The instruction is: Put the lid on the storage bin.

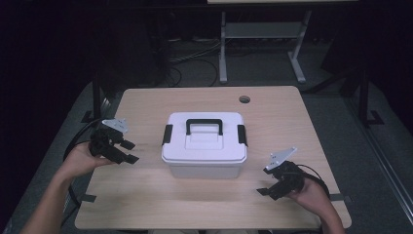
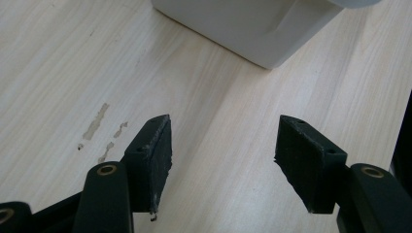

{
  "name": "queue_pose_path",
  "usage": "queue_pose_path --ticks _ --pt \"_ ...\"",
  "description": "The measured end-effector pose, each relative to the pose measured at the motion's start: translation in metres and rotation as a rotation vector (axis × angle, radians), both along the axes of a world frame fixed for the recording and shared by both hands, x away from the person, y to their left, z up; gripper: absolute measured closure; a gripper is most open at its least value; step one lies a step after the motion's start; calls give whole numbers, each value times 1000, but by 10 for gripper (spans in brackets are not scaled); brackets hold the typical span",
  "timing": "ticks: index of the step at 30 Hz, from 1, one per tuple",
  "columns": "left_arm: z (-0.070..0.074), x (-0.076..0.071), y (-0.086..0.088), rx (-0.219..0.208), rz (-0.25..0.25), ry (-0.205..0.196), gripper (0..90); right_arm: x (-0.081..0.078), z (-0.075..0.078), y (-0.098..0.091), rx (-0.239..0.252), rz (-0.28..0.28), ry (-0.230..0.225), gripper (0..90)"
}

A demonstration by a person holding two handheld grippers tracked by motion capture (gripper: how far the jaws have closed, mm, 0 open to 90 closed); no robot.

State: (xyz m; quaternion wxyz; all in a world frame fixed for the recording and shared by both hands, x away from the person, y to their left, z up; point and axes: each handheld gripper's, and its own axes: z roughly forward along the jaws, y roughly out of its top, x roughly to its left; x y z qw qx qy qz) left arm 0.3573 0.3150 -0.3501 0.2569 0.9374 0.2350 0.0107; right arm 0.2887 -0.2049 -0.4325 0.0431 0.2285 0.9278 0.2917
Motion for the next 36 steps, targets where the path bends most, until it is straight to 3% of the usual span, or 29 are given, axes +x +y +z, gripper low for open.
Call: queue_pose_path --ticks 36 --pt "-30 -23 24 3 64 7 349 -1 -1 1 -12 3 2 217"
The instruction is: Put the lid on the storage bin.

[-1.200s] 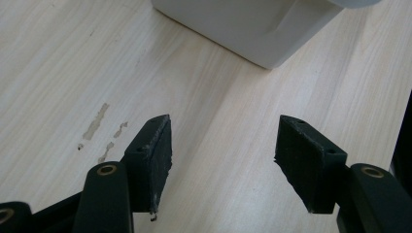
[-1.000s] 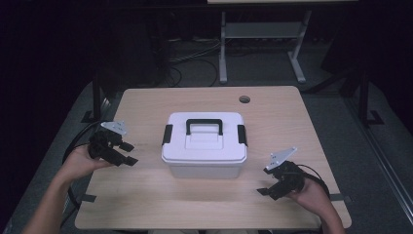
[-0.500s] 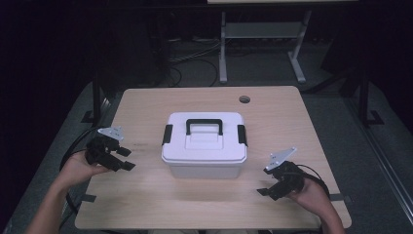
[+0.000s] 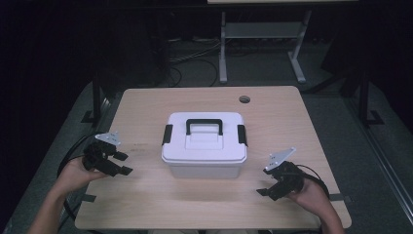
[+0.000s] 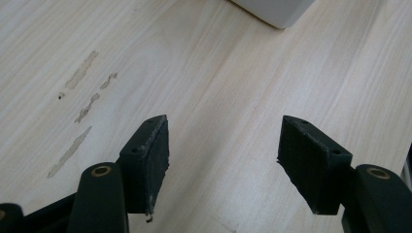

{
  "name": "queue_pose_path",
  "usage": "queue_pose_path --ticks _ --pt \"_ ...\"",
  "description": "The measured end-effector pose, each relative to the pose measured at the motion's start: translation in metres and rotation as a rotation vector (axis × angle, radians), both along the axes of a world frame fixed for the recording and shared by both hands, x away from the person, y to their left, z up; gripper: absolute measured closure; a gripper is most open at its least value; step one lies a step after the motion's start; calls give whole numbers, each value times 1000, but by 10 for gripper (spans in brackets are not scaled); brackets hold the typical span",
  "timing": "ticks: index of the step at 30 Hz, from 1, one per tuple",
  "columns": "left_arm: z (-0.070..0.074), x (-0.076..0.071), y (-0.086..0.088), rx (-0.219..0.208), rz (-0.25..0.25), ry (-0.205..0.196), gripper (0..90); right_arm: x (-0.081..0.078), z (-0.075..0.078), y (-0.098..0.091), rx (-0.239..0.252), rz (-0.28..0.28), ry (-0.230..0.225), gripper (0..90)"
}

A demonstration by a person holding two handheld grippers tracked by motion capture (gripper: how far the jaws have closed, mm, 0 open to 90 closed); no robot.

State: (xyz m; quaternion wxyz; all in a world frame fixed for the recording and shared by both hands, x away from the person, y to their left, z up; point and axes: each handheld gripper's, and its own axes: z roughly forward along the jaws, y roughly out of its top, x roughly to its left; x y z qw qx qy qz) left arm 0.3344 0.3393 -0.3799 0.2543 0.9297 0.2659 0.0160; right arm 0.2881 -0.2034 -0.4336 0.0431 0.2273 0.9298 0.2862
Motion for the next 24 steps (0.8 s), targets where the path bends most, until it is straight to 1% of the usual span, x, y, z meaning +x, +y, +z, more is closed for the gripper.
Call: queue_pose_path --ticks 2,6,7,9,16,18,19,22,24 --pt "-1 -1 2 -1 7 -5 345 0 0 0 -1 1 0 217" --pt "-5 -5 4 -4 20 0 338 0 0 0 1 3 -3 217" --pt "-6 -5 5 -3 16 -4 338 0 0 1 1 2 -2 216" --pt "-8 -7 6 -7 28 0 337 0 -1 1 -1 2 -2 217" --pt "-13 -11 10 -6 38 -4 315 -1 -1 1 -3 5 -6 217" --pt "-14 -12 10 1 34 -3 315 -1 -1 1 -3 4 -7 217" --pt "-16 -14 11 -8 39 -6 315 -1 -1 1 -6 5 -6 217" --pt "-17 -16 13 -9 41 -4 314 -2 -2 1 0 0 0 217" --pt "-19 -17 13 -12 46 -6 308 -2 -3 1 -6 2 2 217"
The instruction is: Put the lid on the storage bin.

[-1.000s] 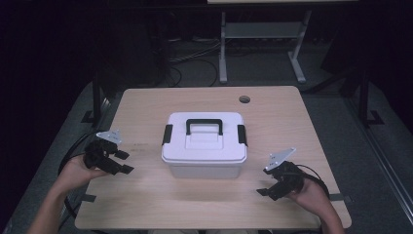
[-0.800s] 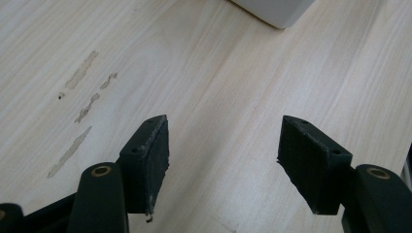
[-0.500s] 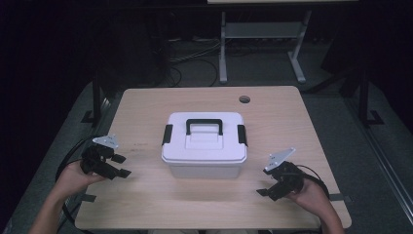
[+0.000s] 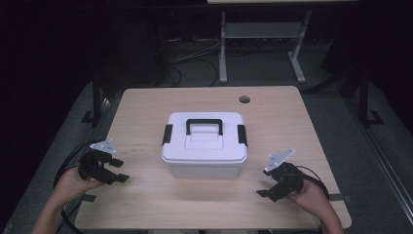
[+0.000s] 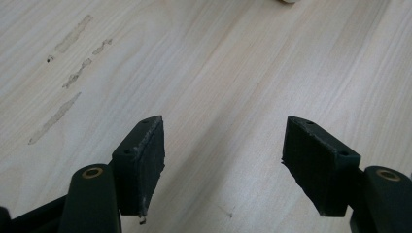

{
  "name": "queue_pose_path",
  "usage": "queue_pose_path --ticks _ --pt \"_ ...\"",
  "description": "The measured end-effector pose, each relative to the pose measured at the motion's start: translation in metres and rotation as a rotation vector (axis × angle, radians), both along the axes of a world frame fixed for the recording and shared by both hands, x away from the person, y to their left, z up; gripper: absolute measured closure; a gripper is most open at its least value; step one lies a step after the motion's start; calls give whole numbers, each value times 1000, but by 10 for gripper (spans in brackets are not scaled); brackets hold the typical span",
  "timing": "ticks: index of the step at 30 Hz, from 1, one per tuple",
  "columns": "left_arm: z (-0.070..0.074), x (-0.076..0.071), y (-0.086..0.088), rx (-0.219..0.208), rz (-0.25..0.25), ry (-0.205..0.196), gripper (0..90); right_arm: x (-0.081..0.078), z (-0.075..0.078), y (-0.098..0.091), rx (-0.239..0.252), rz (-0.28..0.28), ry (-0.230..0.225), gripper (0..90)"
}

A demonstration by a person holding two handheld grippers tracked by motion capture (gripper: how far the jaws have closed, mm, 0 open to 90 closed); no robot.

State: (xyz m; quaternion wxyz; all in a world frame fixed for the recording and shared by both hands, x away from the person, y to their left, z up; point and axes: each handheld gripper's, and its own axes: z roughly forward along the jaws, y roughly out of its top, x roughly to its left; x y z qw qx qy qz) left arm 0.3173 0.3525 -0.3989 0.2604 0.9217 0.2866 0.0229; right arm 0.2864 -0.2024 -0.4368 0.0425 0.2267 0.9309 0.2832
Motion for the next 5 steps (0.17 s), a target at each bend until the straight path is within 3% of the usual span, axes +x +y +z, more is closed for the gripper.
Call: queue_pose_path --ticks 5 --pt "-2 -1 1 3 -3 5 283 0 0 0 4 -1 -5 217"
